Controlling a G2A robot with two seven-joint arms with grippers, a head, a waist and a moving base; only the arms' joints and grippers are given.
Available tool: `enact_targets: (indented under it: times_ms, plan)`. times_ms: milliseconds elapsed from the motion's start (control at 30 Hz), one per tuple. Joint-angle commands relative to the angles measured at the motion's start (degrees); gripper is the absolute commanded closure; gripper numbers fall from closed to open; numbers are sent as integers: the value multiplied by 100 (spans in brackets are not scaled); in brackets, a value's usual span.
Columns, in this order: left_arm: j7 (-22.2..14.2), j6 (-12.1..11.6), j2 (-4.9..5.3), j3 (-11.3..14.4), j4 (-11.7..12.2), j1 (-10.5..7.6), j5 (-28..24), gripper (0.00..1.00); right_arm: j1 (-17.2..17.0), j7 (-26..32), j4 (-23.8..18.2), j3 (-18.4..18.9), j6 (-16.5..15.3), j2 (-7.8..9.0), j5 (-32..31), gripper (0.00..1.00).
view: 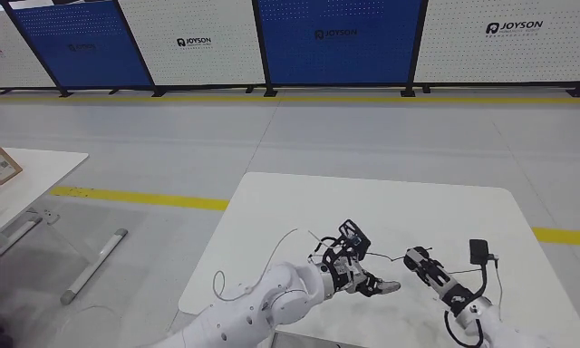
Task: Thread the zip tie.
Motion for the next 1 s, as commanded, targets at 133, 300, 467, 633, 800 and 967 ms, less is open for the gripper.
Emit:
enact_targets:
  times_ms: [133,300,467,633,800,967]
  plan:
    - [-364,364,-61,-48,-59,40,-826,0,0,0,0,0,0,0,0,100]
    - [-573,579,-87,-42,-85,1,-1040,0,0,0,0,0,0,0,0,100]
    - [-532,535,-94,-34,-103,31,-1118,0,0,0,0,0,0,0,0,100]
    - [-454,915,-167,-91,3,-6,-1621,0,0,0,0,0,0,0,0,100]
    - [-377,1091,-213,-112,65,-52,-1885,0,0,0,0,0,0,0,0,100]
    - [-377,1091,-213,-112,65,-52,-1885,0,-3,-33,5,-3,0,-3,-3,100]
